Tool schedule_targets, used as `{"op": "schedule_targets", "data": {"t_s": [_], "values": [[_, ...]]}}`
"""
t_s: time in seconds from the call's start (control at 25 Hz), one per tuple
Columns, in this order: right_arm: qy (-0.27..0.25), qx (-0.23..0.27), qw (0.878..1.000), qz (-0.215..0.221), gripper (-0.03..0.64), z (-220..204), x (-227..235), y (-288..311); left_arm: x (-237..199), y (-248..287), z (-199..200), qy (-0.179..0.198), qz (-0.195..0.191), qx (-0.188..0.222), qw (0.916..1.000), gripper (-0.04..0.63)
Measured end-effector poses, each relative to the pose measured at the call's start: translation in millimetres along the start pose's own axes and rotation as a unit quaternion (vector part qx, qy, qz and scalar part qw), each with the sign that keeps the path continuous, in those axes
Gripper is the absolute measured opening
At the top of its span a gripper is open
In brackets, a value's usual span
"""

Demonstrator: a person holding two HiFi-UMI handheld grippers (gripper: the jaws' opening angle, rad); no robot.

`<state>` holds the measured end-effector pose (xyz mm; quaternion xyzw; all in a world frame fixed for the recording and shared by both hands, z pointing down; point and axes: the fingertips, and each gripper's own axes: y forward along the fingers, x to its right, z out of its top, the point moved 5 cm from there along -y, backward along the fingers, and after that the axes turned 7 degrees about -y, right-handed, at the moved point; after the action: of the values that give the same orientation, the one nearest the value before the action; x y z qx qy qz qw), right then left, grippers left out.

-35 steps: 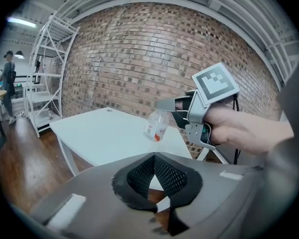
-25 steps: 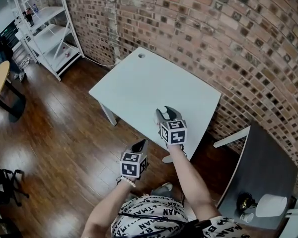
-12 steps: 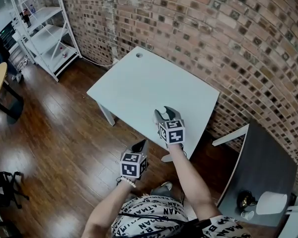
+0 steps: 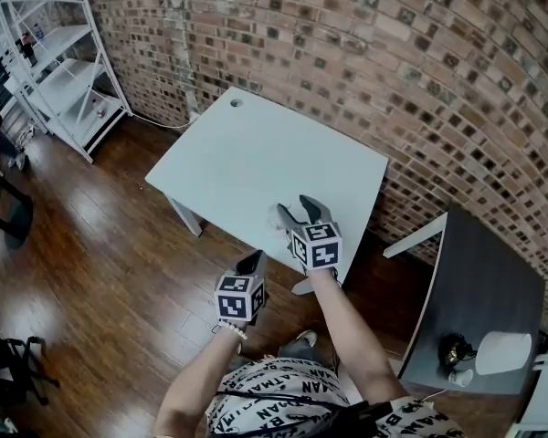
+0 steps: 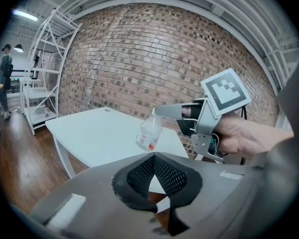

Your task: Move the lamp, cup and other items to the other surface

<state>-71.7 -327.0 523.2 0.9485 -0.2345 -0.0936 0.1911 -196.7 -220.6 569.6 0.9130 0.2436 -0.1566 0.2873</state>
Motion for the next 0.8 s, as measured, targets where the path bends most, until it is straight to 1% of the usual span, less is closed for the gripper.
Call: {"op": "schedule_targets", "data": {"t_s": [0.16,0.4,0.56,0.68,0.8], "values": [[0.021,0.014,1.0,-0.01,0.256,0.8,2.6,-23.8,-0.3,2.6,5.1,0.002,-0.012,0.0,0.9999,0.0],[0.04,0.019,0.998,-0.05,0.256,-6.2,8.4,-56.7,5.4,0.6,6.0,0.01,-0.039,-0.005,0.9992,0.0],[0.058,0.016,0.996,-0.071,0.256,-17.3,1.9,-75.0,7.4,-4.8,2.9,0.017,-0.056,-0.009,0.9983,0.0],[0.084,0.016,0.992,-0.095,0.256,-29.6,-5.1,-95.1,11.6,-7.3,0.4,0.028,-0.076,-0.018,0.9966,0.0],[0.111,0.014,0.985,-0.131,0.256,-45.6,-13.6,-121.5,20.5,-9.5,-1.5,0.048,-0.104,-0.031,0.993,0.001]]}}
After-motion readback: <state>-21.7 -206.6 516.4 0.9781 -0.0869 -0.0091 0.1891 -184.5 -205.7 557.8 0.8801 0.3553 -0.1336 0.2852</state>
